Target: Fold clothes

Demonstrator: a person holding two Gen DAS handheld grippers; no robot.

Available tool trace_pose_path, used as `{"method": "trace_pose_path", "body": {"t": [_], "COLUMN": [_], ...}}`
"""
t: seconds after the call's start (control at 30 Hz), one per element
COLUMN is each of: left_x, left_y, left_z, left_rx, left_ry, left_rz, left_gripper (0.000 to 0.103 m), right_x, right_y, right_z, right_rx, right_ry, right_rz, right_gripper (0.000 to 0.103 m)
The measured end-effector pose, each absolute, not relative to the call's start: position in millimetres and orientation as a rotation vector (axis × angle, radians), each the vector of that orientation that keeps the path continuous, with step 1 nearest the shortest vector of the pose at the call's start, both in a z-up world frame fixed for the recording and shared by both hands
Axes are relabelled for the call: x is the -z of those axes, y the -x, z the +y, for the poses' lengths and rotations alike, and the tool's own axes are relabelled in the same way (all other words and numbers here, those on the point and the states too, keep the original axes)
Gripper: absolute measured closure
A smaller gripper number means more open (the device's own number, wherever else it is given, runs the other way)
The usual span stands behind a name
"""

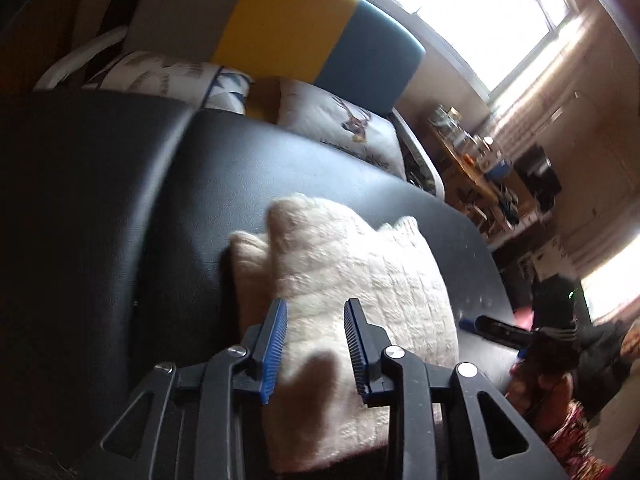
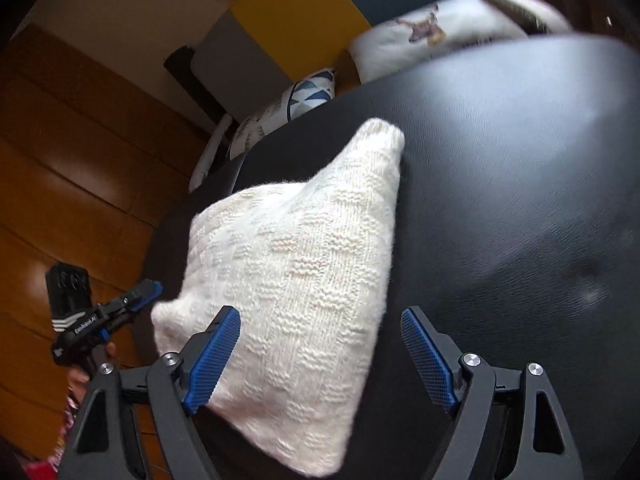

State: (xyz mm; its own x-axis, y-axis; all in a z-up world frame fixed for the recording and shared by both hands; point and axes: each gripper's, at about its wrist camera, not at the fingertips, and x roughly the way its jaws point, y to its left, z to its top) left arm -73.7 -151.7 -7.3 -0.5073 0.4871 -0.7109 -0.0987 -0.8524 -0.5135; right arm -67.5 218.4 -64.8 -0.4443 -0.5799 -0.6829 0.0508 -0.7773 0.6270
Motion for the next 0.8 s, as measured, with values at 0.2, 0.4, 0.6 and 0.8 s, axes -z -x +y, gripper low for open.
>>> {"method": "trace_pose_path", "body": {"t": [0.2,0.4,0.6,0.8], "left_x": [27,47,52,39], "left_y": [90,81,65,28], "left_z": [-180,-188,-187,-188], "left_rx": [-2.311,-2.316,-2.333,-2.357], "left_ry": [1.382,1.392,1.34,1.252], "left_rz": [-0.809,-0.885,-0.844,-0.666], "left_gripper": [0.06,0.06,0.069,0.069], "right_x": [74,22,17,35], "right_y": [69,48,60,68], "right_z": [213,159,53,2], "right_rx": [2.247,2.32,2.223,2.148], "right_ry": [-1.413,-1.171,-1.16,-1.215], "right_rz": [-0.794,-0.507,-0.209,-0.134], "right_gripper": [0.019,0.042,0.072,0.072]}}
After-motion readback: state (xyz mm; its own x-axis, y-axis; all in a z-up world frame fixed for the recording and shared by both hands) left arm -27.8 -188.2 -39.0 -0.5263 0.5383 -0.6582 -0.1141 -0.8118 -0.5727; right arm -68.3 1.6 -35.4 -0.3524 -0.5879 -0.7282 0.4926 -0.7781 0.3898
